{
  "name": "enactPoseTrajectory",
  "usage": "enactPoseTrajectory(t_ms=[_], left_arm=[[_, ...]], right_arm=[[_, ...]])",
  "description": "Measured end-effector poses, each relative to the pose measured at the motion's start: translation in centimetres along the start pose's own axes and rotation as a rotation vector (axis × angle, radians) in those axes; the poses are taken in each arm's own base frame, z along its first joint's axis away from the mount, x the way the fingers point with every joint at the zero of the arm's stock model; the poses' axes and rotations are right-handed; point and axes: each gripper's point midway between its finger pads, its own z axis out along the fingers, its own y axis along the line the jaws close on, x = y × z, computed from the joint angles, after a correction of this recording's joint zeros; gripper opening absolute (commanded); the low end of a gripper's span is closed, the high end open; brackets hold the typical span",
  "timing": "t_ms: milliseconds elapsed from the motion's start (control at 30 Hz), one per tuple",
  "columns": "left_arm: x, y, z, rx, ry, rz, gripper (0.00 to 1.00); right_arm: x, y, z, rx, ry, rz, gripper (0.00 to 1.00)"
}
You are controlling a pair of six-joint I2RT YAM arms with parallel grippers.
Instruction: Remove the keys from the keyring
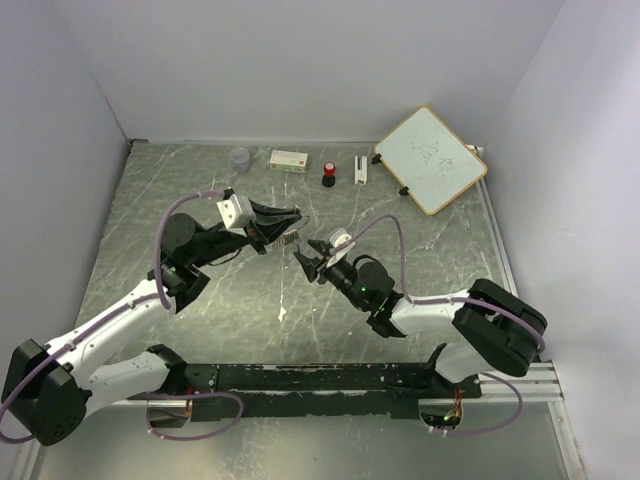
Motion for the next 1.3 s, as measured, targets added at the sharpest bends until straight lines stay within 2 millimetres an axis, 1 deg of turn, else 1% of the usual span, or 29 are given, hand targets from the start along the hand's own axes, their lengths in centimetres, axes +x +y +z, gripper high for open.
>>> enactPoseTrajectory(t_ms=[167, 467, 500, 533, 633, 667, 733, 800, 833, 900, 967, 1000, 1033, 1167, 1300], left_arm=[[-0.1, 0.0, 0.0, -0.004, -0.003, 0.001, 0.07], [-0.1, 0.2, 0.0, -0.011, -0.003, 0.002, 0.07], [-0.1, 0.2, 0.0, -0.012, -0.003, 0.002, 0.07], [-0.1, 0.2, 0.0, -0.014, -0.003, 0.002, 0.07], [-0.1, 0.3, 0.0, -0.018, -0.003, 0.002, 0.07], [-0.1, 0.3, 0.0, -0.02, -0.003, 0.002, 0.07], [-0.1, 0.5, -0.1, -0.028, -0.004, 0.004, 0.08], [-0.2, 0.7, -0.1, -0.043, -0.006, 0.008, 0.13], [-0.2, 0.9, -0.2, -0.052, -0.005, 0.009, 0.17], [0.0, 1.4, -0.3, -0.087, 0.002, 0.009, 0.32], [0.3, 2.2, -0.4, -0.132, 0.014, 0.01, 0.43], [0.5, 2.5, -0.5, -0.15, 0.022, 0.009, 0.55], [0.9, 2.9, -0.6, -0.174, 0.035, 0.006, 0.62], [2.4, 4.2, -1.1, -0.248, 0.092, 0.0, 0.65], [3.6, 5.2, -1.8, -0.317, 0.124, -0.009, 0.63]], right_arm=[[-0.5, 0.1, 0.6, 0.005, -0.014, -0.008, 0.42], [-0.8, 0.5, 1.7, 0.002, -0.021, -0.015, 0.31], [-0.8, 0.5, 1.8, 0.0, -0.02, -0.016, 0.28], [-0.7, 0.6, 1.9, 0.0, -0.019, -0.017, 0.23], [-0.7, 0.7, 2.1, -0.003, -0.018, -0.022, 0.02], [-0.7, 0.7, 2.1, -0.005, -0.017, -0.023, 0.0], [-0.7, 0.9, 2.1, -0.009, -0.015, -0.024, 0.0], [-0.7, 1.0, 2.1, -0.012, -0.01, -0.025, 0.0], [-0.6, 1.1, 2.0, -0.012, -0.003, -0.026, 0.0], [-0.6, 1.1, 1.7, -0.008, 0.012, -0.031, 0.0], [-0.6, 1.1, 1.2, 0.007, 0.041, -0.04, 0.0], [-0.7, 1.0, 1.0, 0.016, 0.053, -0.045, 0.0], [-0.7, 0.9, 0.6, 0.03, 0.074, -0.053, 0.0], [-2.2, -0.2, -0.6, 0.111, 0.141, -0.086, 0.0], [-5.1, -1.9, -1.7, 0.209, 0.174, -0.105, 0.0]])
